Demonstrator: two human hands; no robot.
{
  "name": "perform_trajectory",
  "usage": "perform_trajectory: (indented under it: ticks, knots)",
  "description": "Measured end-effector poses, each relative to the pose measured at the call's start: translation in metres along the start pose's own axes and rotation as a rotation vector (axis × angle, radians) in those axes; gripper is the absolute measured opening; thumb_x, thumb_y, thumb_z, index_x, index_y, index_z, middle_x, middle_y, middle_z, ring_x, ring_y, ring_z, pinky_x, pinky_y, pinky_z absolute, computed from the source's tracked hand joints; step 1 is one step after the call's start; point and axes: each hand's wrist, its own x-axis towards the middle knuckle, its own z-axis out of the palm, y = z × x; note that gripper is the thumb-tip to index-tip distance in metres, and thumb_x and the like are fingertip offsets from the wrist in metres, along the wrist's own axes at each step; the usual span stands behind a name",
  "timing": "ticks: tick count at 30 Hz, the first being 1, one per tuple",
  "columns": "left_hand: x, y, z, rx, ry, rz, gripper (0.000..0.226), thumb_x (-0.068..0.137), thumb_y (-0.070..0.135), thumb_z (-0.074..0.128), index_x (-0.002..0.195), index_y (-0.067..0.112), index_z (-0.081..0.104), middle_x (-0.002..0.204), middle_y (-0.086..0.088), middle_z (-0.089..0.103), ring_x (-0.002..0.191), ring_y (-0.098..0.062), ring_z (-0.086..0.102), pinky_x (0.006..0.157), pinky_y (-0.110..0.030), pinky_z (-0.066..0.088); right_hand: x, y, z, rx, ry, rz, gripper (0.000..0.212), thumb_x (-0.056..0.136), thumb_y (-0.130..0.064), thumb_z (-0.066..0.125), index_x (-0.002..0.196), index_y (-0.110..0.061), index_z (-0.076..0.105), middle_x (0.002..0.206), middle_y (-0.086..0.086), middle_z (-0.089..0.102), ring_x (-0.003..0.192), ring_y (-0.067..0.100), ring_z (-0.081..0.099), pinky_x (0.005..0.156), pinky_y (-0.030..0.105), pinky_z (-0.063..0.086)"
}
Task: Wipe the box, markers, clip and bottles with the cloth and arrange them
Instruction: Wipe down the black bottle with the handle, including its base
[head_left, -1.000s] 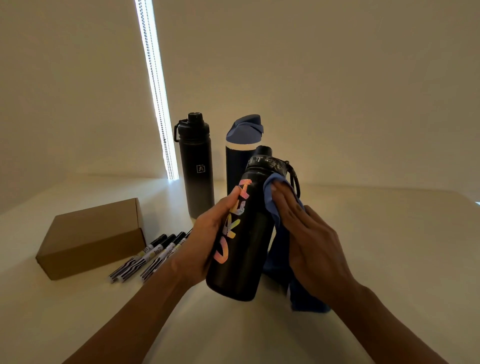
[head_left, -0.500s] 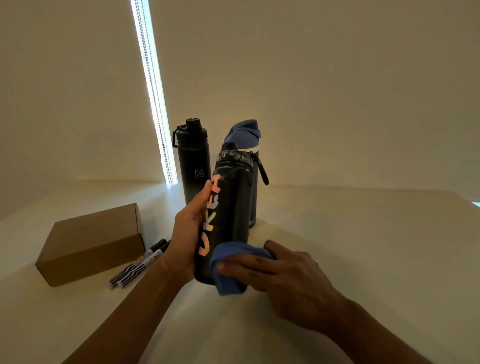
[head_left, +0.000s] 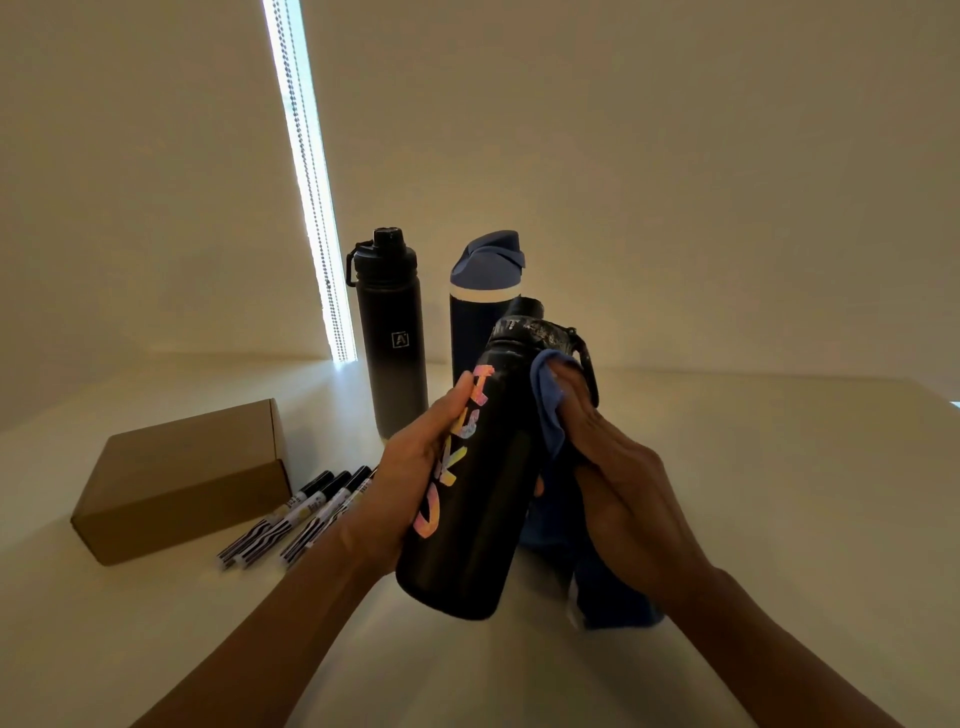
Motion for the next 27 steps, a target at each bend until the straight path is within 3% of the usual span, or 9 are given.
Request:
perform_trajectory:
  ticks: [4, 6, 9, 12, 15, 18, 20, 25, 27]
  knots:
    - [0.0, 0.001, -0.003, 0.0, 0.009, 0.033, 0.032, 0.106, 0.037, 0.044, 0.093, 0.02, 0.068, 0.07, 0.004, 0.078, 0.059, -0.004, 0.074, 0.054, -0.016, 0.058, 0.003, -0.005, 0.004, 0.079, -0.045, 0.1, 0.059, 0.103, -0.025, 0.038, 0.147, -0.064, 0.032, 0.145, -0.038, 0.046, 0.134, -0.002, 0.051, 0.113, 0.028, 0.044]
    - [-0.001, 0.002, -0.002, -0.011, 0.012, 0.04, 0.033, 0.107, 0.037, 0.044, 0.092, 0.018, 0.067, 0.064, 0.004, 0.076, 0.056, -0.006, 0.073, 0.05, -0.017, 0.056, 0.002, -0.01, 0.005, 0.075, -0.071, 0.076, 0.063, 0.104, -0.007, 0.039, 0.155, -0.043, 0.032, 0.15, -0.038, 0.04, 0.138, -0.005, 0.045, 0.114, 0.023, 0.04]
    - [-0.003, 0.003, 0.0, -0.004, 0.03, 0.058, 0.034, 0.107, 0.035, 0.042, 0.094, 0.017, 0.068, 0.064, 0.003, 0.076, 0.057, -0.007, 0.073, 0.049, -0.018, 0.055, -0.001, -0.018, 0.002, -0.015, -0.122, 0.015, 0.065, 0.101, 0.009, 0.04, 0.154, -0.027, 0.036, 0.156, -0.031, 0.037, 0.143, -0.005, 0.038, 0.116, 0.018, 0.034]
    - [-0.001, 0.004, -0.001, -0.026, 0.072, 0.106, 0.033, 0.107, 0.035, 0.043, 0.105, 0.016, 0.07, 0.07, 0.002, 0.078, 0.062, -0.008, 0.075, 0.051, -0.018, 0.056, -0.01, -0.025, 0.005, -0.085, -0.236, -0.039, 0.048, 0.107, -0.008, 0.049, 0.151, -0.026, 0.048, 0.144, -0.011, 0.059, 0.125, 0.007, 0.059, 0.103, 0.023, 0.048]
    - [-0.002, 0.013, -0.002, -0.032, 0.124, 0.138, 0.032, 0.107, 0.034, 0.044, 0.113, 0.014, 0.068, 0.072, 0.003, 0.078, 0.065, -0.008, 0.076, 0.052, -0.019, 0.057, -0.016, -0.034, 0.015, -0.248, -0.484, -0.186, 0.083, 0.1, -0.008, 0.059, 0.156, -0.055, 0.018, 0.155, -0.036, 0.033, 0.109, 0.014, 0.063, 0.092, 0.033, 0.056]
    - [-0.001, 0.018, -0.006, -0.056, 0.173, 0.176, 0.03, 0.099, 0.046, 0.052, 0.112, 0.027, 0.071, 0.099, 0.004, 0.081, 0.105, -0.017, 0.075, 0.087, -0.033, 0.062, -0.015, -0.033, 0.018, -0.354, -0.577, -0.284, 0.122, 0.085, 0.003, 0.073, 0.152, -0.064, -0.004, 0.154, -0.05, 0.003, 0.1, 0.023, 0.067, 0.078, 0.045, 0.061]
    - [0.001, 0.018, -0.006, -0.065, 0.203, 0.174, 0.042, 0.086, 0.057, 0.059, 0.116, 0.032, 0.075, 0.122, 0.0, 0.076, 0.125, -0.025, 0.065, 0.113, -0.049, 0.047, -0.014, -0.031, 0.019, -0.408, -0.558, -0.333, 0.123, 0.082, 0.001, 0.077, 0.154, -0.059, -0.003, 0.159, -0.038, 0.017, 0.094, 0.018, 0.065, 0.07, 0.04, 0.062]
    - [0.003, 0.009, -0.006, -0.022, 0.093, 0.083, 0.036, 0.105, 0.041, 0.044, 0.105, 0.016, 0.069, 0.08, -0.001, 0.08, 0.072, -0.011, 0.077, 0.058, -0.022, 0.06, -0.009, -0.018, 0.006, -0.414, -0.35, -0.288, 0.088, 0.093, -0.024, 0.059, 0.158, -0.054, 0.007, 0.16, -0.027, 0.029, 0.112, 0.013, 0.062, 0.089, 0.031, 0.058]
    - [0.002, 0.002, -0.003, 0.019, 0.026, 0.066, 0.038, 0.107, 0.04, 0.039, 0.103, 0.016, 0.068, 0.074, -0.001, 0.078, 0.066, -0.011, 0.075, 0.055, -0.021, 0.058, -0.005, -0.016, 0.001, -0.377, -0.241, -0.229, 0.068, 0.101, -0.039, 0.038, 0.157, -0.055, 0.002, 0.156, -0.012, 0.042, 0.106, 0.019, 0.065, 0.086, 0.035, 0.059]
